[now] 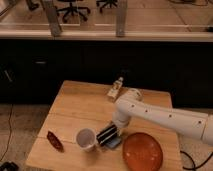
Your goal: Place the eraser on the white sponge
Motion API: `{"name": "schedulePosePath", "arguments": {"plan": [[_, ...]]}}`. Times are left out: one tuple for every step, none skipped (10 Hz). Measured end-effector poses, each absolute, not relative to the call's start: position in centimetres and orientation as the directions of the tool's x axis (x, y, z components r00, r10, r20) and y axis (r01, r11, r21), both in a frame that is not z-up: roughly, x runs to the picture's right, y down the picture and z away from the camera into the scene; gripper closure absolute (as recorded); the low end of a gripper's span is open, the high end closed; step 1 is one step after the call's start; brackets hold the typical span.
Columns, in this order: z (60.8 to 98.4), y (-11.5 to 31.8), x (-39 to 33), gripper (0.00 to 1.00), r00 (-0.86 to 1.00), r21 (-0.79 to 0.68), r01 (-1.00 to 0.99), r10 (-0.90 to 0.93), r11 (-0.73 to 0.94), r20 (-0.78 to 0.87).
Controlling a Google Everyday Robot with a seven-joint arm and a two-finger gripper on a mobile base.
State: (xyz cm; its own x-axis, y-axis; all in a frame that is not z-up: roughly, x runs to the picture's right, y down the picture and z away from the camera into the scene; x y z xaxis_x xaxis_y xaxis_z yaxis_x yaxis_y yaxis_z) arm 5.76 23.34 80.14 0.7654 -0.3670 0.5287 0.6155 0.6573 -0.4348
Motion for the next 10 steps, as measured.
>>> {"name": "schedulePosePath", "arguments": {"plan": [[80.1, 23.4, 5.7, 0.39, 0.763, -0.434, 0.619, -0.369, 0.655, 0.531], [79.9, 23.5, 5.7, 0.28, 0.758, -0.431, 0.625, -0.374, 0.651, 0.534], [79.6, 23.5, 5.6, 0.22, 0.754, -0.429, 0.63, -0.379, 0.648, 0.536], [79.4, 23.5, 5.4, 0.2, 0.749, -0.422, 0.635, -0.384, 0.647, 0.54], [79.2, 23.4, 5.3, 0.2, 0.746, -0.417, 0.639, -0.387, 0.647, 0.542], [79.1, 23.3, 5.2, 0.2, 0.743, -0.413, 0.642, -0.389, 0.646, 0.545], [78.8, 23.3, 5.1, 0.2, 0.74, -0.407, 0.644, -0.391, 0.648, 0.548], [78.7, 23.2, 5.2, 0.2, 0.738, -0.402, 0.644, -0.392, 0.65, 0.549], [78.5, 23.1, 5.1, 0.2, 0.736, -0.395, 0.646, -0.393, 0.653, 0.551], [78.3, 23.0, 5.1, 0.2, 0.732, -0.388, 0.648, -0.396, 0.656, 0.554]]}}
